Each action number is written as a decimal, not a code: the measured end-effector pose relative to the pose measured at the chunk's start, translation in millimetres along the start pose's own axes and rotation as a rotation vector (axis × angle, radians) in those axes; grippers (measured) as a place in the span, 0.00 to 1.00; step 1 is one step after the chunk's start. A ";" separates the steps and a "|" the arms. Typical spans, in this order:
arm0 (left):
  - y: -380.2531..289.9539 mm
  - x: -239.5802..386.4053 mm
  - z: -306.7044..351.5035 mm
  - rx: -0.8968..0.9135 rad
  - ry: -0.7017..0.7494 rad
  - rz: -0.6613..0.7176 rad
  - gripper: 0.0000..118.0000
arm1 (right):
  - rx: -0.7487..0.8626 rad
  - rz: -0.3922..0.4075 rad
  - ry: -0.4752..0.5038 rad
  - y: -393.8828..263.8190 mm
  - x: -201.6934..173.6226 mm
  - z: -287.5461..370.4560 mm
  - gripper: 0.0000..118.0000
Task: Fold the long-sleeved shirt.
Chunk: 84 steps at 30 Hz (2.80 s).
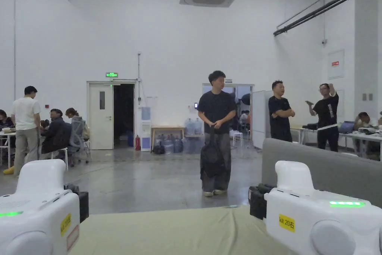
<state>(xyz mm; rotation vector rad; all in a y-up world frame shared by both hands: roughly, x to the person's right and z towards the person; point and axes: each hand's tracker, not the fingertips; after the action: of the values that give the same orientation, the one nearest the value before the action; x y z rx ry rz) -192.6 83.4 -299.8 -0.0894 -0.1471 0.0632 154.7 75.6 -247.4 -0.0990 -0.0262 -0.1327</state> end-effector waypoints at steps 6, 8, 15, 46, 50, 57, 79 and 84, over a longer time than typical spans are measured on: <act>0.4 -0.4 16.8 -0.007 0.020 -0.009 0.00 | 0.021 0.035 0.022 3.5 -15.3 11.2 0.00; 1.7 -1.3 20.4 0.001 0.028 -0.008 0.00 | 0.027 0.037 0.030 5.5 -18.6 11.8 0.00; 5.8 -3.4 27.7 0.010 0.040 -0.016 0.00 | 0.015 0.042 0.050 2.3 -30.5 7.2 0.00; -8.4 8.7 18.9 -0.075 0.081 -0.023 0.96 | -0.125 0.034 -0.029 -18.0 -53.4 -9.2 1.00; -13.7 9.4 16.8 -0.043 0.093 -0.036 1.00 | -0.135 0.015 0.046 -20.0 -59.6 -7.5 1.00; -19.5 17.2 14.1 -0.091 0.074 -0.078 1.00 | -0.132 -0.009 0.021 -22.3 -68.1 -5.1 1.00; -23.4 16.5 16.7 -0.124 0.064 -0.085 1.00 | -0.170 -0.014 0.017 -24.5 -73.8 -3.8 1.00; -24.6 17.8 16.7 -0.125 0.063 -0.092 1.00 | -0.167 -0.028 0.015 -23.5 -70.1 -3.7 1.00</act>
<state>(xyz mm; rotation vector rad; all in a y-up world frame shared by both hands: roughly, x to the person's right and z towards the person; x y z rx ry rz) -176.1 61.6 -278.5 -0.2094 -0.0924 -0.0403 82.1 61.2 -251.0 -0.2647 -0.0013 -0.1634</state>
